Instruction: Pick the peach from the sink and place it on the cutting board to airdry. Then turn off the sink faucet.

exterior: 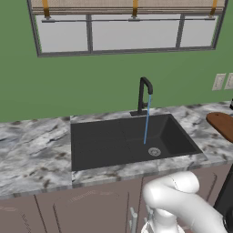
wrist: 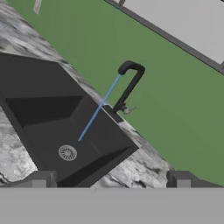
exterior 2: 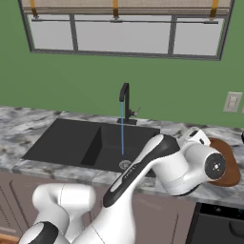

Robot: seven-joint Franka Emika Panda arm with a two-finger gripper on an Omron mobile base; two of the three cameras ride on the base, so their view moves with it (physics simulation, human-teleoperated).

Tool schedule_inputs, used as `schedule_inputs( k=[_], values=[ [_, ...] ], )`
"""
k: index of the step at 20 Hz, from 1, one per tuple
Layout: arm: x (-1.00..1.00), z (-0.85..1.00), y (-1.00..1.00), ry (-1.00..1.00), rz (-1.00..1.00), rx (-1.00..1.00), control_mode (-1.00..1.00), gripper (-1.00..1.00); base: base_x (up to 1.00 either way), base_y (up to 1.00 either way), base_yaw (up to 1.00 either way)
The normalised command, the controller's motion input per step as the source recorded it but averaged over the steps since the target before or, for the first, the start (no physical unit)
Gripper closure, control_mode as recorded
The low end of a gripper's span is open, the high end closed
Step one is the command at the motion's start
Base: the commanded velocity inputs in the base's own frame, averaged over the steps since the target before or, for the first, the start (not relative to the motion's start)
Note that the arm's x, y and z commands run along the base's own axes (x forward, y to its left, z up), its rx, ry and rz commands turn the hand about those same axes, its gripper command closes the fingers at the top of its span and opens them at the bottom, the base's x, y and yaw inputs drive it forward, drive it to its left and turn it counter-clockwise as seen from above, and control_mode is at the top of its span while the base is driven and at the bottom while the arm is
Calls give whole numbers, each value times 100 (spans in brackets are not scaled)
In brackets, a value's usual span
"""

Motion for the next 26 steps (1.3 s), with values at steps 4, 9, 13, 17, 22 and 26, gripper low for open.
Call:
schedule_inputs(
  k=[4, 9, 13, 17, 22, 26],
  values=[
    [-8, 0, 41, -5, 14, -1, -100, -100, 0, 0, 0],
    [-11, -2, 71, 0, 13, -2, -100, -100, 0, 0, 0],
    [-2, -2, 49, -1, 25, -2, -100, -100, 0, 0, 0],
    [1, 0, 28, 3, 36, 0, -100, -100, 0, 0, 0],
    [27, 0, 29, 12, 5, 9, -100, -100, 0, 0, 0],
    [43, 0, 4, 24, 1, 26, -100, -100, 0, 0, 0]
  ],
)
